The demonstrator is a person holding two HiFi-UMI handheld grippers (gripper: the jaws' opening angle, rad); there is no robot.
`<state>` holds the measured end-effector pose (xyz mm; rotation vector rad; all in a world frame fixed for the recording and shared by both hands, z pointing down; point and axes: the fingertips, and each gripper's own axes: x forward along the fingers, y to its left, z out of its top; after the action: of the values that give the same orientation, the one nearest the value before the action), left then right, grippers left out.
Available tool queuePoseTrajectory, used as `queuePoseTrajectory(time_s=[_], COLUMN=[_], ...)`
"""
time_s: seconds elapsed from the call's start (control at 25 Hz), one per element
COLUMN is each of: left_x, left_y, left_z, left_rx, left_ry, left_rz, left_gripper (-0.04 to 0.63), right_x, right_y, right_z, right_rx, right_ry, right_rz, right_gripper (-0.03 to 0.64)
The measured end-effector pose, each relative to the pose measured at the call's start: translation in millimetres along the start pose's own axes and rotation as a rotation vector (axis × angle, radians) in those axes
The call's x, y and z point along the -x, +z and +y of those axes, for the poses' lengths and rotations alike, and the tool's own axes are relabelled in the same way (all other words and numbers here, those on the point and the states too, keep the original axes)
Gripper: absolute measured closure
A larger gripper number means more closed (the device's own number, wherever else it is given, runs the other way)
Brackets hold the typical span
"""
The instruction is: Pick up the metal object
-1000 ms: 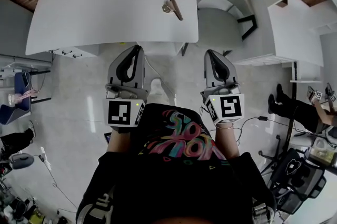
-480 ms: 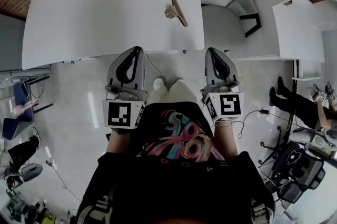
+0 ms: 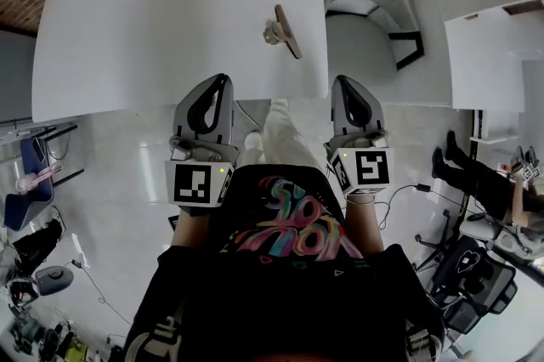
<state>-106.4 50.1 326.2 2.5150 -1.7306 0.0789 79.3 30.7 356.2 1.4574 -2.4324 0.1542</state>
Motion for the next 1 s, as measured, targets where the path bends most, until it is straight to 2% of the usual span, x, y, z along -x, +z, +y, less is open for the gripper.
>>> queuePoseTrajectory(time_s=[0.16, 0.32, 0.52, 0.64, 1.0], left_x=[-38.1, -78.6, -123.9, -142.2, -172.0], left_y=[8.6, 23.6, 37.4, 43.0, 42.3], left_z=[5.8, 12.8, 12.2, 7.0, 10.6], left_rx=[-0.007, -0.027, -0.026, -0.027, -0.012], left_ry=[0.030, 0.071, 0.114, 0.141, 0.166], left_rz=[-0.011, -0.040, -0.051, -0.058, -0.042], left_gripper=[0.563, 0.563, 0.563, 0.563, 0.563], right_x=[-33.1, -72.0, -107.5, -118.9, -143.9], right_y=[13.0, 41.1, 63.0, 78.1, 73.9], right_z=[-25.4, -48.6, -79.3, -95.1, -112.9], right_rx=[0.020, 0.040, 0.071, 0.052, 0.067], right_ry=[0.038, 0.097, 0.157, 0.184, 0.227], right_rz=[-0.018, -0.114, -0.142, -0.180, -0.141], right_gripper=[0.600, 0.600, 0.600, 0.600, 0.600])
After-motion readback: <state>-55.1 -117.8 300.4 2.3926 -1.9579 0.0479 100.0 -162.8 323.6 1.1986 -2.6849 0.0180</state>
